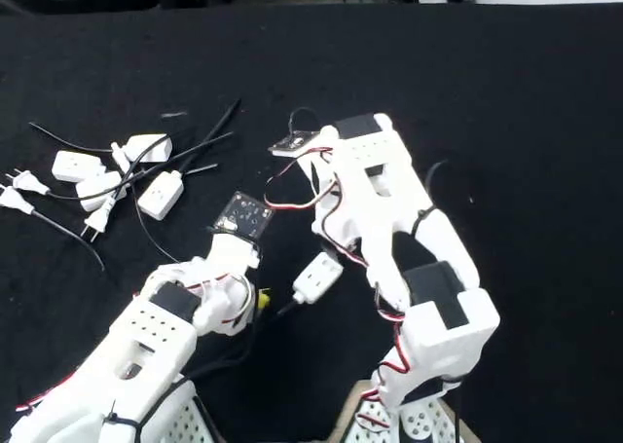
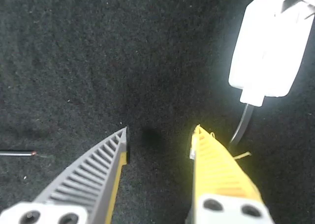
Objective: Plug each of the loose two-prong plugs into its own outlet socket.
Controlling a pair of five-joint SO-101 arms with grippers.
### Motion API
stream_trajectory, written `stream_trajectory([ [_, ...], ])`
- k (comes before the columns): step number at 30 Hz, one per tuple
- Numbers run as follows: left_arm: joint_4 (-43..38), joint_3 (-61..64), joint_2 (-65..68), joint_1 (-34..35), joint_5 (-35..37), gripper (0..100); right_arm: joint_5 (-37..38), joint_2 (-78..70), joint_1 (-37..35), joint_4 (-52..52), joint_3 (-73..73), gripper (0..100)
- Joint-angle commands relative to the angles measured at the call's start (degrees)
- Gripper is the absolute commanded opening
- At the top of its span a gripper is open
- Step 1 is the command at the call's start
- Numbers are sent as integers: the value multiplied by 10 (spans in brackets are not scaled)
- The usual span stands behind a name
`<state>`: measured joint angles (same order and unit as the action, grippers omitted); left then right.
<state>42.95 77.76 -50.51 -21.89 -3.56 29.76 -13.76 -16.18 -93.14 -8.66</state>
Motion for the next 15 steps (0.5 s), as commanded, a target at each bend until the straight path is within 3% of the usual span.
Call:
stream_trajectory([
  [1,2,-16,-11,3,-5,213,-7,10,2,5,8,10],
  [15,1,-16,-11,3,-5,213,-76,7,-84,18,7,10],
])
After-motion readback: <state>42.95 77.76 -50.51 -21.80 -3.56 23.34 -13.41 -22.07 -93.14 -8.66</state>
